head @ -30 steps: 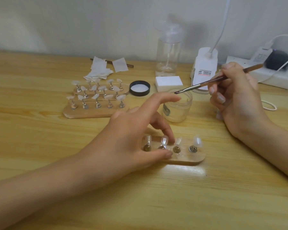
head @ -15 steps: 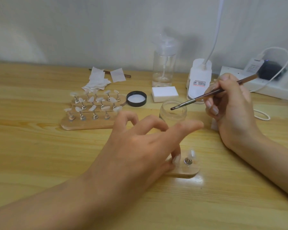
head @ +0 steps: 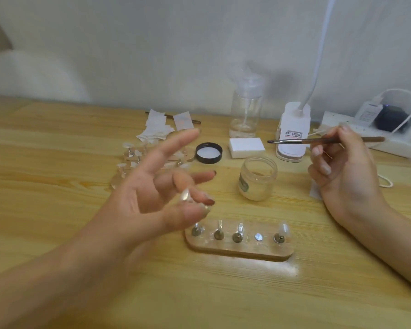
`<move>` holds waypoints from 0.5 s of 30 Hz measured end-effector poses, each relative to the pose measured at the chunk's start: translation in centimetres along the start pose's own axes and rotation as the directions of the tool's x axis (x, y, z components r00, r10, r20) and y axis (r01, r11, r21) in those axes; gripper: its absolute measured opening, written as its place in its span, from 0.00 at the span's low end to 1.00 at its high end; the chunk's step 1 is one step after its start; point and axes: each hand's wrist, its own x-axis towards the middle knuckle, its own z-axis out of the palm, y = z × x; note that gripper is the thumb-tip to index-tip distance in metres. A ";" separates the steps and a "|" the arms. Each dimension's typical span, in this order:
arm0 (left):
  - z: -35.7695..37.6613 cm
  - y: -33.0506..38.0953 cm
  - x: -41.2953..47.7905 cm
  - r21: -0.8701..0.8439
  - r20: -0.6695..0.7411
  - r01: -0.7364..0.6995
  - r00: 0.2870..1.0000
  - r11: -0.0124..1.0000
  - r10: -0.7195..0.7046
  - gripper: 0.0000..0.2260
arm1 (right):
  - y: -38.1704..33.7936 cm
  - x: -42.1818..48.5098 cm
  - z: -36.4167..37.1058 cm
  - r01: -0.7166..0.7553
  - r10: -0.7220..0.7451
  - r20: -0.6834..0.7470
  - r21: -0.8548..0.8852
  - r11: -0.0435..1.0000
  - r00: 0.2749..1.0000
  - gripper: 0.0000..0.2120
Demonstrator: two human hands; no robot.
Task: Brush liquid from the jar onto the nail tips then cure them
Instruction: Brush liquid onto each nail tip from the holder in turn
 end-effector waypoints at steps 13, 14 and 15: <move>2.1 -0.6 1.4 -0.064 0.084 -0.008 0.996 0.998 0.014 0.33 | -0.5 -0.6 0.2 0.029 -0.032 -0.034 -0.069 0.997 0.999 0.13; 2.3 -0.3 2.3 -0.008 0.074 -0.054 0.996 0.999 0.054 0.32 | -0.4 -0.7 0.2 0.059 -0.060 -0.015 -0.107 0.993 0.998 0.14; 2.5 -0.1 3.2 0.042 0.055 -0.099 0.994 0.994 0.097 0.31 | -0.4 -0.9 0.2 0.096 -0.095 0.010 -0.152 0.984 0.995 0.14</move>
